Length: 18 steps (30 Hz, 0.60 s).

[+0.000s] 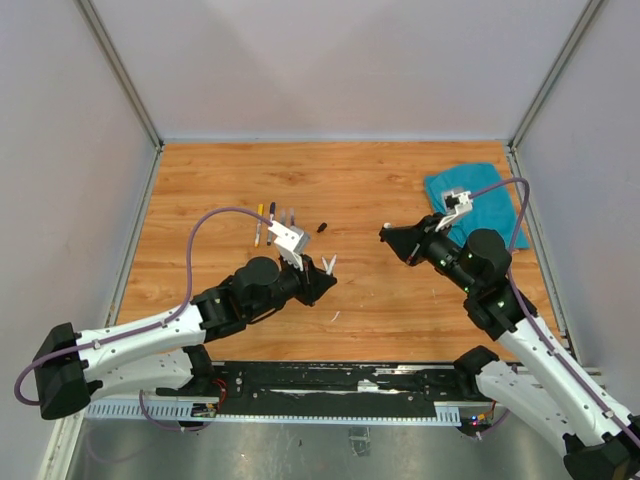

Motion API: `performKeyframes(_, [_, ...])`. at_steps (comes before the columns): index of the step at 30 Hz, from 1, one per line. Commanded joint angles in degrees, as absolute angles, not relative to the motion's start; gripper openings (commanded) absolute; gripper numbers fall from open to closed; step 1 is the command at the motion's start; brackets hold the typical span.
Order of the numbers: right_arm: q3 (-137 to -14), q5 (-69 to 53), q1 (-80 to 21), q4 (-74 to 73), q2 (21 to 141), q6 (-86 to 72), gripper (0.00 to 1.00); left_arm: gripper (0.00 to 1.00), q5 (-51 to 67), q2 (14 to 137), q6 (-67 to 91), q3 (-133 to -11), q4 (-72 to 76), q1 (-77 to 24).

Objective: Insert the pens into the pen caps
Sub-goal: Pick up the pen cap from the center of the board.

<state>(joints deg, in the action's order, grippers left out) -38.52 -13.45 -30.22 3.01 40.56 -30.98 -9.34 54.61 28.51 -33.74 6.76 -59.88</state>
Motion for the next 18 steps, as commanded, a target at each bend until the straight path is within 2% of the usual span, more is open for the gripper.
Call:
performKeyframes(1, [-37.7,-13.8,-29.6,13.3,41.6,-37.5,0.07,0.01,-9.4,53.1,27.7,-32.4,12.5,-60.7])
performKeyframes(2, [-38.0,-14.5,-29.6,14.7,42.4,-38.5,0.1,0.01,-9.1,52.7,27.4,-32.1,12.9,-60.7])
performKeyframes(6, [-37.4,-18.1,-29.6,22.1,46.0,-41.2,0.09,0.0,-8.4,52.0,26.6,-31.6,13.6,-60.7])
performKeyframes(11, [-38.1,-23.7,-29.9,26.2,50.9,-44.3,0.01,0.0,-7.8,52.1,26.5,-31.7,14.6,-60.7])
performKeyframes(17, [-34.6,-23.9,-30.1,34.1,52.0,-48.1,0.01,0.0,-8.5,51.3,27.1,-30.7,16.7,-60.7])
performKeyframes(18, [-34.2,-24.2,-30.1,35.1,52.2,-48.5,0.04,0.0,-8.7,51.1,27.1,-30.6,16.9,-60.6])
